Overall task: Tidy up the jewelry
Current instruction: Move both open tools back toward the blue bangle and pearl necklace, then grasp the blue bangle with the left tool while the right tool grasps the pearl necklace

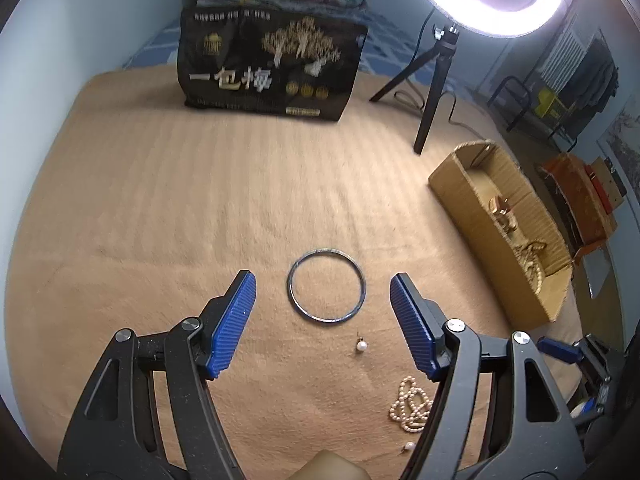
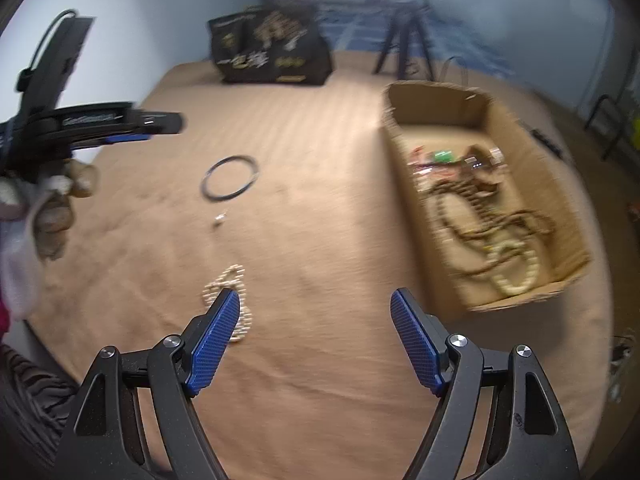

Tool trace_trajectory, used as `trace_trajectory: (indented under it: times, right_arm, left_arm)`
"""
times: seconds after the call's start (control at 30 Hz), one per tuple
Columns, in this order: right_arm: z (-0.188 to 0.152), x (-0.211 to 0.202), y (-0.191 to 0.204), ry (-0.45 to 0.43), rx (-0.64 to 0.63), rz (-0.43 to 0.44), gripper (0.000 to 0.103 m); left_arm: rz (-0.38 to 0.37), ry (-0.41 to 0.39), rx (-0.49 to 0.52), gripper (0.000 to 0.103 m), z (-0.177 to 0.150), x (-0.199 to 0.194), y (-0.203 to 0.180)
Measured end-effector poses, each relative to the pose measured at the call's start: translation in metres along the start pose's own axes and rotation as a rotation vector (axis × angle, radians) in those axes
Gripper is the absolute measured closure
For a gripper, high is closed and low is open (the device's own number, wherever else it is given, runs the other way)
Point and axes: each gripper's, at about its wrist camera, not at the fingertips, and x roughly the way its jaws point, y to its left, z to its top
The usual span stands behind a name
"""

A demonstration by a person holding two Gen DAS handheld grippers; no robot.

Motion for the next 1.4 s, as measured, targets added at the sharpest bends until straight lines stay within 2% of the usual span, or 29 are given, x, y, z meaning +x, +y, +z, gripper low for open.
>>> trace_trajectory:
  times: [0.17, 0.3, 0.7, 0.8, 0.9, 1.4]
  right_arm:
    - [-0.004, 0.024, 0.025, 0.029, -0.055, 0.050, 0.025]
    - [-0.007, 0.035, 0.034, 0.045, -0.068, 0.065, 0.025]
    - [-0.006, 0.058, 0.029, 0.074, -0.028, 0.073, 0.025]
    - [-0.003, 0.061, 0.030, 0.073, -0.028, 0.082, 0.025]
    - [-0.001, 0.065, 0.032, 0.076, -0.031, 0.092, 0.025]
    - [-0.001, 0.078, 0.046, 0.118, -0.113, 0.079, 0.025]
  left_arm:
    - [-0.008, 0.051, 0.006, 0.031, -0.008, 0.025, -0.004]
    - [-0.001, 0.051, 0.005, 0.031, -0.014, 0.037, -0.010]
    - [0.006, 0.127, -0.029, 0.031, -0.017, 0.076, -0.014]
    - [0.025, 0.137, -0.029, 0.031, -0.016, 0.082, -0.015]
    - [0.034, 0.137, -0.034, 0.024, -0.015, 0.084, -0.014]
    - [0.074, 0.138, 0.015, 0.024, -0.019, 0.094, -0.014]
